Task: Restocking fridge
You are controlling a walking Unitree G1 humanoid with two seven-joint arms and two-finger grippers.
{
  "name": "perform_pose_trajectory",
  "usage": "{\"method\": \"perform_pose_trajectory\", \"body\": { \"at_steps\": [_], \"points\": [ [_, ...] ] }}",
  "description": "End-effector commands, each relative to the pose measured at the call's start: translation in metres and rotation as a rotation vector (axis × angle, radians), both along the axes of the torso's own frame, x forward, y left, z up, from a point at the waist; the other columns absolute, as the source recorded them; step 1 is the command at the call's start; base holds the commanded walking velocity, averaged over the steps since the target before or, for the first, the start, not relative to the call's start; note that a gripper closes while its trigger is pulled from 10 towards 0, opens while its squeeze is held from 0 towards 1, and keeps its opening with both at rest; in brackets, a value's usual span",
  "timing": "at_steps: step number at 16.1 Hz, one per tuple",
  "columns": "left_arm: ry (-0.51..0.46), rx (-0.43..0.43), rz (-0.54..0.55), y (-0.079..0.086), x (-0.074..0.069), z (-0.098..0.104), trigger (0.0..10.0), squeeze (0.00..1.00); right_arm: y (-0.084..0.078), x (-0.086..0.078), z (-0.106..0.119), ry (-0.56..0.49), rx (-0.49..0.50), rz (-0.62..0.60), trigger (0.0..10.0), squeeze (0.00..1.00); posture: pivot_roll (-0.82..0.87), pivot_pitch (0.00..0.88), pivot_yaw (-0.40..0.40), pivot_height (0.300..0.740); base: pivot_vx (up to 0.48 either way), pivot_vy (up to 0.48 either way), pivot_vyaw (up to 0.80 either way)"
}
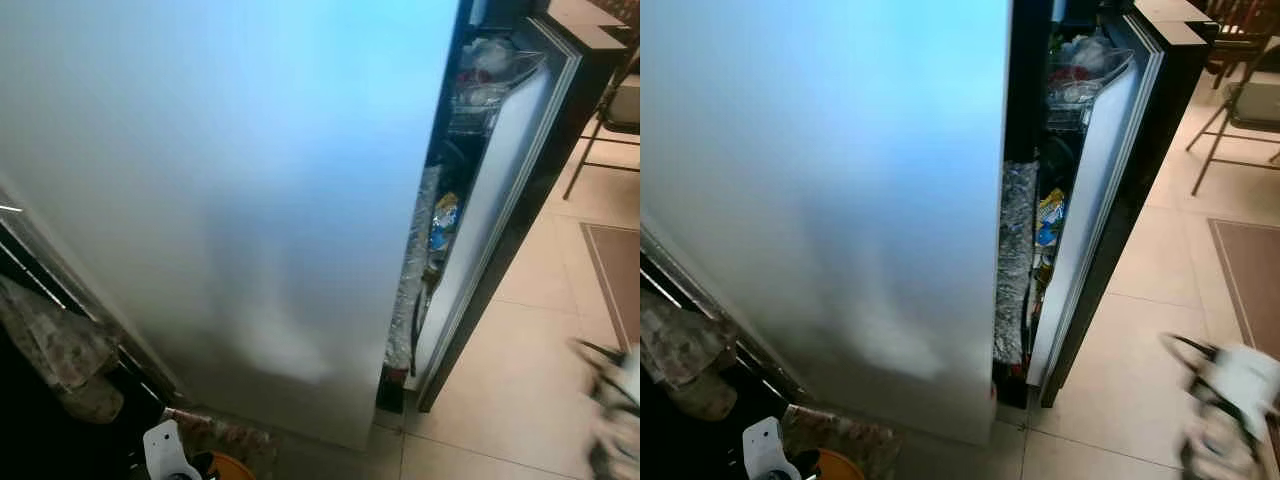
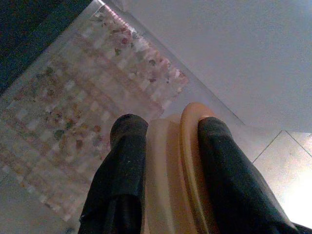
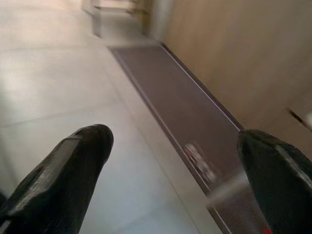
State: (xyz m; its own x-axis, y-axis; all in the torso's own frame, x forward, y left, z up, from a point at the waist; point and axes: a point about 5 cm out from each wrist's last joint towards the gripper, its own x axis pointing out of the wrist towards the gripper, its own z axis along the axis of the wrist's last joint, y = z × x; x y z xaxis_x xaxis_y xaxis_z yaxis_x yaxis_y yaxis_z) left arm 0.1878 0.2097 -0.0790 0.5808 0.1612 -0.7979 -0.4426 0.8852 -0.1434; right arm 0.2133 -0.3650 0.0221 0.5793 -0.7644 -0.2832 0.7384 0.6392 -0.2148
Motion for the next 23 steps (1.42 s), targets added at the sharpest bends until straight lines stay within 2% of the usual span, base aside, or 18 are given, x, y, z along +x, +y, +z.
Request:
{"method": "perform_pose_trajectory", "body": {
  "at_steps": [1, 3, 4, 5, 6, 8, 10, 11, 15, 17, 18, 19, 23],
  "points": [
    [0.021, 0.012, -0.015, 0.003, -0.003, -0.001, 10.0, 0.0, 0.002, -0.007, -0.01, 0.025, 0.069, -0.025, 10.0, 0.0, -0.16, 0.0, 0.072, 0.74, 0.0, 0.0, 0.0],
    [0.023, 0.013, -0.02, 0.003, -0.004, -0.002, 10.0, 0.0, 0.019, -0.002, -0.024, 0.092, 0.166, 0.084, 10.0, 0.0, -0.16, 0.0, 0.071, 0.74, 0.0, 0.0, 0.0],
    [0.023, 0.012, -0.02, 0.002, -0.005, -0.002, 10.0, 0.0, 0.043, 0.014, -0.028, 0.091, 0.215, 0.235, 10.0, 0.0, -0.15, 0.0, 0.07, 0.74, 0.0, 0.0, 0.0],
    [0.023, 0.012, -0.021, 0.002, -0.005, -0.002, 10.0, 0.0, 0.063, 0.031, -0.026, 0.064, 0.236, 0.377, 10.0, 0.0, -0.15, 0.0, 0.07, 0.74, 0.0, 0.0, 0.0],
    [0.022, 0.013, -0.021, 0.002, -0.004, -0.002, 10.0, 0.0, 0.076, 0.041, -0.023, 0.035, 0.248, 0.47, 10.0, 0.0, -0.15, 0.0, 0.072, 0.74, 0.0, 0.0, 0.0],
    [0.024, 0.017, -0.022, 0.002, -0.004, -0.002, 10.0, 0.0, 0.098, 0.061, -0.013, -0.014, 0.269, 0.628, 10.0, 0.0, -0.15, 0.0, 0.074, 0.74, 0.0, 0.0, 0.0],
    [0.026, 0.022, -0.022, 0.003, -0.003, -0.001, 10.0, 0.0, 0.107, 0.074, -0.003, -0.061, 0.285, 0.695, 10.0, 0.0, -0.14, 0.0, 0.074, 0.74, 0.0, 0.0, 0.0],
    [0.026, 0.023, -0.023, 0.002, -0.003, -0.001, 10.0, 0.0, 0.119, 0.085, 0.006, -0.089, 0.288, 0.825, 10.0, 0.0, -0.14, 0.0, 0.074, 0.74, 0.0, 0.0, 0.0],
    [0.027, 0.02, -0.029, 0.0, -0.004, -0.002, 10.0, 0.0, 0.135, 0.101, 0.023, -0.132, 0.258, 0.966, 10.0, 0.0, -0.15, 0.0, 0.076, 0.74, 0.0, 0.0, 0.0],
    [0.028, 0.02, -0.024, 0.002, -0.006, -0.003, 10.0, 0.0, 0.136, 0.108, 0.035, -0.154, 0.22, 1.01, 10.0, 0.0, -0.15, 0.0, 0.076, 0.74, 0.0, 0.0, 0.0],
    [0.028, 0.02, -0.022, 0.003, -0.007, -0.003, 10.0, 0.0, 0.131, 0.111, 0.041, -0.164, 0.2, 0.989, 10.0, 0.0, -0.14, 0.0, 0.076, 0.74, 0.0, 0.0, 0.0],
    [0.029, 0.022, -0.019, 0.004, -0.008, -0.003, 10.0, 0.0, 0.119, 0.118, 0.054, -0.19, 0.161, 0.934, 10.0, 0.0, -0.15, 0.0, 0.079, 0.74, 0.0, 0.0, 0.0],
    [0.03, 0.022, -0.015, 0.004, -0.008, -0.003, 10.0, 0.0, 0.106, 0.128, 0.077, -0.223, 0.086, 0.932, 10.0, 0.0, -0.15, 0.0, 0.078, 0.74, 0.0, 0.0, 0.0]
  ]
}}
